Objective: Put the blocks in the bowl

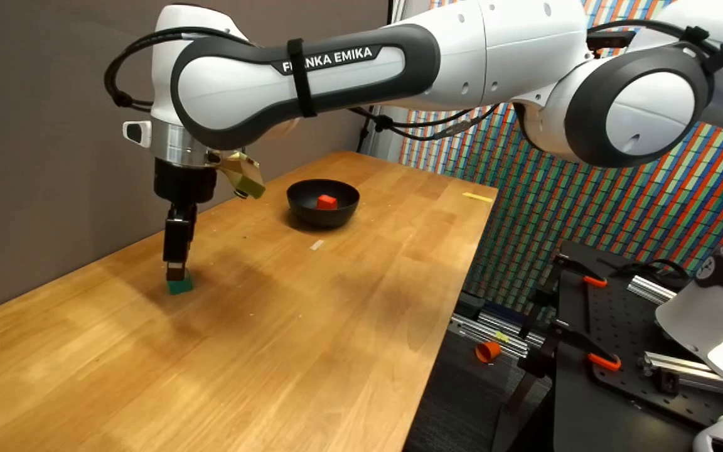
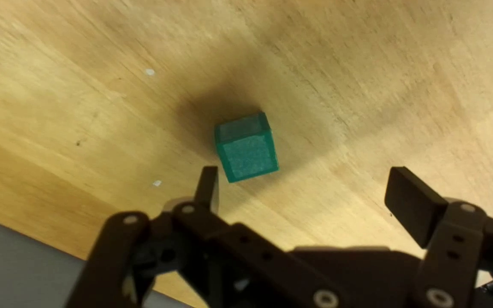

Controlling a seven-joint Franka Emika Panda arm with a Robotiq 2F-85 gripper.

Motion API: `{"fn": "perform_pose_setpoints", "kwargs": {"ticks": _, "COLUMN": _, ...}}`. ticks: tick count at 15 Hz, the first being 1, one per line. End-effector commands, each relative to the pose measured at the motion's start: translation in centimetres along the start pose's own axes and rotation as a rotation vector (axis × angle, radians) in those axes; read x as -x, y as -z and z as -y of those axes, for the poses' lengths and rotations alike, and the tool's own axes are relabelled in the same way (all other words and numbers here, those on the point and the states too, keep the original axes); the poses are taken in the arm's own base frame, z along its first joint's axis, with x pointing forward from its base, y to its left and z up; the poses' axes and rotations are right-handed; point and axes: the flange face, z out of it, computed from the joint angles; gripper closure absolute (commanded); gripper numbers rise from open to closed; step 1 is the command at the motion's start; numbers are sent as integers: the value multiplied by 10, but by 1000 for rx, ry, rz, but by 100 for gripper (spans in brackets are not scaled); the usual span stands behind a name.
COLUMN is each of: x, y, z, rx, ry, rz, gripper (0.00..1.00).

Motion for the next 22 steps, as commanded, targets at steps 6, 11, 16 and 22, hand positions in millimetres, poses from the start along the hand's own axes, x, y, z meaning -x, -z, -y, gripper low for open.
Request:
{"fn": "perform_pose_setpoints", "kwargs": {"ticks": 6, "x": 10, "y": -37, "z": -14, "rx": 49, "ry": 72, "rz": -107, "gripper": 0}}
{"fn": "perform_pose_setpoints", "kwargs": {"ticks": 11, "x": 20, "y": -59, "z": -21, "rx": 81, "ry": 82, "rz": -117, "gripper": 26}}
{"fn": "perform_pose_setpoints", "kwargs": {"ticks": 16, "x": 15, "y": -38, "z": -28, "rx": 110, "ry": 41, "rz": -109, "gripper": 65}}
{"fn": "perform_pose_setpoints", "kwargs": {"ticks": 22, "x": 39, "y": 10, "z": -86, "rx": 311, "ry": -98, "rz": 64, "gripper": 86}}
